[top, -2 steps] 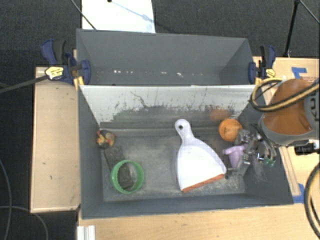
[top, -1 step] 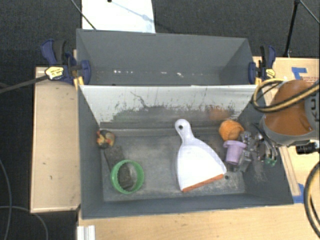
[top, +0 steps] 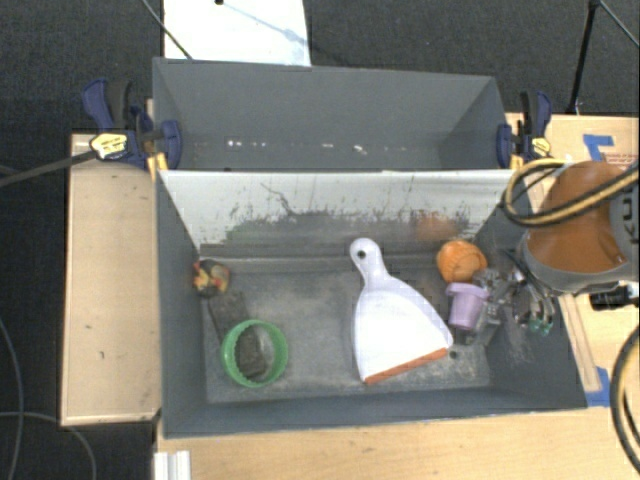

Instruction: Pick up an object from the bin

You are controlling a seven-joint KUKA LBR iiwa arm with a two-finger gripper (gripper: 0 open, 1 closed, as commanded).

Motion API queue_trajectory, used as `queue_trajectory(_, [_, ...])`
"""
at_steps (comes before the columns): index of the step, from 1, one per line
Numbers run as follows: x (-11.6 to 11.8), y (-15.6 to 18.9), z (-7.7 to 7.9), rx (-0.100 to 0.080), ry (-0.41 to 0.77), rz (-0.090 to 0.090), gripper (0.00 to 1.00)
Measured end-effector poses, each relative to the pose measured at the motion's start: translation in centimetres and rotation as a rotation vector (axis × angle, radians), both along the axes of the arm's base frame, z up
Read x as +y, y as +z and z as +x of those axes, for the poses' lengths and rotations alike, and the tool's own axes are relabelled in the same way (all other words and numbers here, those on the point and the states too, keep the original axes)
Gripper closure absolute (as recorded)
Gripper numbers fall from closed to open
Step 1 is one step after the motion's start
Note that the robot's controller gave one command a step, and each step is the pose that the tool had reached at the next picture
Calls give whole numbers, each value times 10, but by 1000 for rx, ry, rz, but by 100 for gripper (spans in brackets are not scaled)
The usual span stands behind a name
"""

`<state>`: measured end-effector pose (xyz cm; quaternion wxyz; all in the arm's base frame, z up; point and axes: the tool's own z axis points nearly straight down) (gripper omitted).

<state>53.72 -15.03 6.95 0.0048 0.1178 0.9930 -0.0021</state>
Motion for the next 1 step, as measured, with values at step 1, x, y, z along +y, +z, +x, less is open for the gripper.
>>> queue_trajectory(1, [1,6,-1,11,0,5,100])
